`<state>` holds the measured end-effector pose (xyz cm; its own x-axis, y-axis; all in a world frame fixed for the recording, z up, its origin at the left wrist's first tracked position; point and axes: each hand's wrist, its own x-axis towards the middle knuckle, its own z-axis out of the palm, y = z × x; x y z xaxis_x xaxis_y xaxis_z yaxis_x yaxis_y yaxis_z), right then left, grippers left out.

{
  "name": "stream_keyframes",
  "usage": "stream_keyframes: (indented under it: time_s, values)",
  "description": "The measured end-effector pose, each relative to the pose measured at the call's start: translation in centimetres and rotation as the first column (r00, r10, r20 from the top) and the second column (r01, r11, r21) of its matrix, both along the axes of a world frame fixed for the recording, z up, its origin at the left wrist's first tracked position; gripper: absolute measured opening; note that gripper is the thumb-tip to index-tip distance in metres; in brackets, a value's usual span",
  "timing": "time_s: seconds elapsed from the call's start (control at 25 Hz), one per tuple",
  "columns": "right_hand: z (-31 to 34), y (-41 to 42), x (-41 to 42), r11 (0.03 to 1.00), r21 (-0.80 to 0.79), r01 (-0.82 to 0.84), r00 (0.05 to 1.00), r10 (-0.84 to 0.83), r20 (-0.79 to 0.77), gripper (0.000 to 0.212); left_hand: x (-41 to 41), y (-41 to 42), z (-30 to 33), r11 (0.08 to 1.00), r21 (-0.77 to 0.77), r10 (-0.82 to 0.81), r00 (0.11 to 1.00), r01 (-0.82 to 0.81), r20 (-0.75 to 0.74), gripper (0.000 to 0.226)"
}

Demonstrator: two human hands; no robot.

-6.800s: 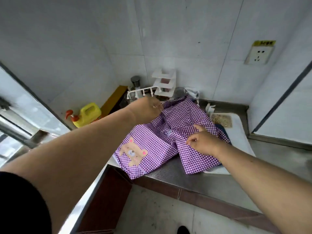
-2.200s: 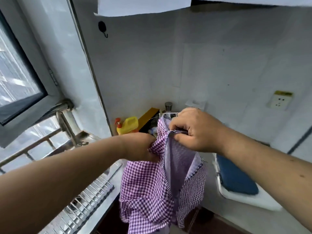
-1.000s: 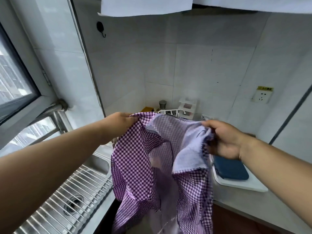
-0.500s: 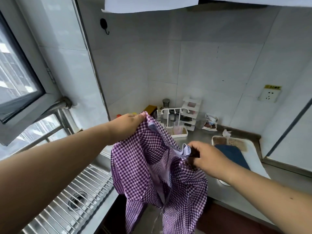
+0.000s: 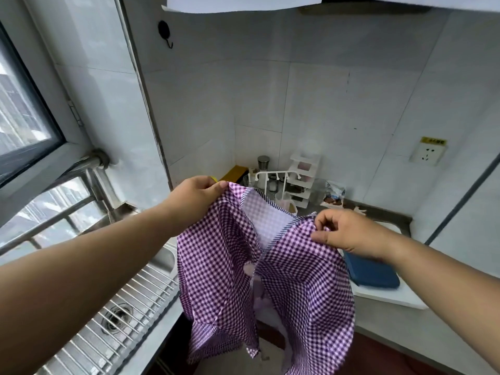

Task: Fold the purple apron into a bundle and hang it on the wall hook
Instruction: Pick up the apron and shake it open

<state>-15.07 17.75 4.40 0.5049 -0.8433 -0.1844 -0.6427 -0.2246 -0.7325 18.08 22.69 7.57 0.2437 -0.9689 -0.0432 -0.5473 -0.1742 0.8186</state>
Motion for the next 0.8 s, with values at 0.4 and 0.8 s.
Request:
stream_keyframes:
  time_s: [0.4, 0.8]
  values:
    - [1.5, 3.8, 4.8, 0.988, -0.151, -0.016, 1.000, 0.011, -0.029, 0.062, -2.7, 0.5, 1.5, 0.972, 0.123, -0.199, 0.980, 0.201, -0.025, 0.040]
    - [4.6, 2.5, 6.3, 0.977, -0.167, 0.134, 0.991, -0.129, 0.036, 0.040, -1.2, 2.5, -2.7, 0.831, 0.297, -0.525, 0.840, 0.471, 0.138, 0.036]
